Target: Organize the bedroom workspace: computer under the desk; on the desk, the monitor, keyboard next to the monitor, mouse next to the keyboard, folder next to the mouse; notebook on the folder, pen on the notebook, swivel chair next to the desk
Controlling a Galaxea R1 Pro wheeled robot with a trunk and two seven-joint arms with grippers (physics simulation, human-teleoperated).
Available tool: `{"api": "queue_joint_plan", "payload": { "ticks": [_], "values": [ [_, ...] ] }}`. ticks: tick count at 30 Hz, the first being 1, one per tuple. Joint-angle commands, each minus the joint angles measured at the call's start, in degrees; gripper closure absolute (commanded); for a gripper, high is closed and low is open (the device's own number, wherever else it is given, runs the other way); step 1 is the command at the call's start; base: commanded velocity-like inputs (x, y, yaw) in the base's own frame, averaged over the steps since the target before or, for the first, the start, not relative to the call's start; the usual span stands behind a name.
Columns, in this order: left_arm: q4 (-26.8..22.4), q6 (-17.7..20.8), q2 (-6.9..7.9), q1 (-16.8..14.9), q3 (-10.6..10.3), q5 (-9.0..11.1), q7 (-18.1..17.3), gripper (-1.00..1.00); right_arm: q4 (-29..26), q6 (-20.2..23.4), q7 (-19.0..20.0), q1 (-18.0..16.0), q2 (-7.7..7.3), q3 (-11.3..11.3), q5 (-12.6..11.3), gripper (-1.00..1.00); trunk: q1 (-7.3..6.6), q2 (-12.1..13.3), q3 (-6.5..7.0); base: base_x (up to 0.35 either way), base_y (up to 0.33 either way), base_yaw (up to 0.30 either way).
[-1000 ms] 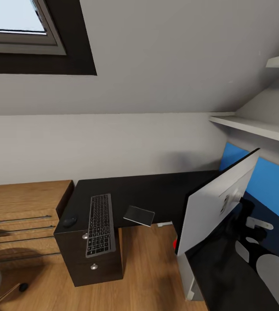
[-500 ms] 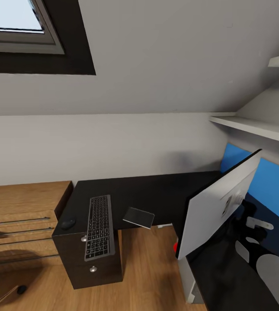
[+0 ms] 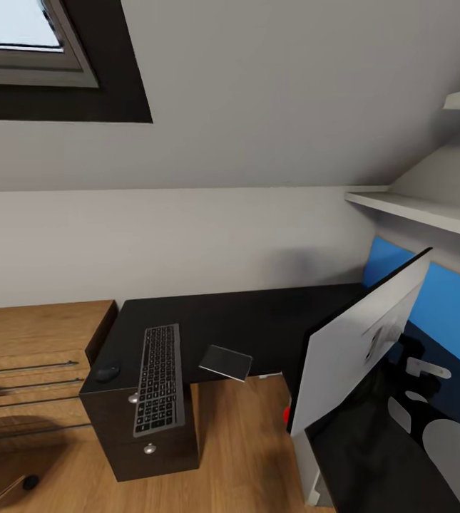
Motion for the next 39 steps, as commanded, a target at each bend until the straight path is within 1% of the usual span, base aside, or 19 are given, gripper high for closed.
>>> {"api": "queue_joint_plan", "payload": {
  "ticks": [1, 10, 16, 28, 39],
  "values": [
    [0.0, -0.2, 0.02, 0.0, -0.2, 0.4, 0.1, -1.00, 0.1, -0.3, 0.2, -0.1, 0.00, 0.0, -0.6, -1.00, 0.02, -0.1, -0.09, 0.041, -0.032, 0.000],
    [0.0, -0.2, 0.02, 0.0, -0.1, 0.4, 0.1, -1.00, 0.1, -0.4, 0.2, -0.1, 0.00, 0.1, -0.6, -1.00, 0.02, -0.1, -0.09, 0.017, -0.009, 0.000],
    [0.0, -0.2, 0.02, 0.0, -0.1, 0.4, 0.1, -1.00, 0.0, -0.4, 0.2, -0.1, 0.00, 0.1, -0.6, -1.00, 0.02, -0.1, -0.09, 0.097, 0.000, 0.000],
    [0.0, -0.2, 0.02, 0.0, -0.1, 0.5, 0.1, -1.00, 0.0, -0.4, 0.2, -0.1, -0.02, 0.1, -0.6, -1.00, 0.02, -0.1, -0.09, 0.008, 0.000, 0.000],
    [0.0, -0.2, 0.02, 0.0, -0.1, 0.5, 0.1, -1.00, 0.0, -0.2, 0.1, -0.1, -0.74, -0.2, -0.9, -1.00, 0.02, -0.1, -0.09, 0.000, 0.000, 0.000]
  ]
}}
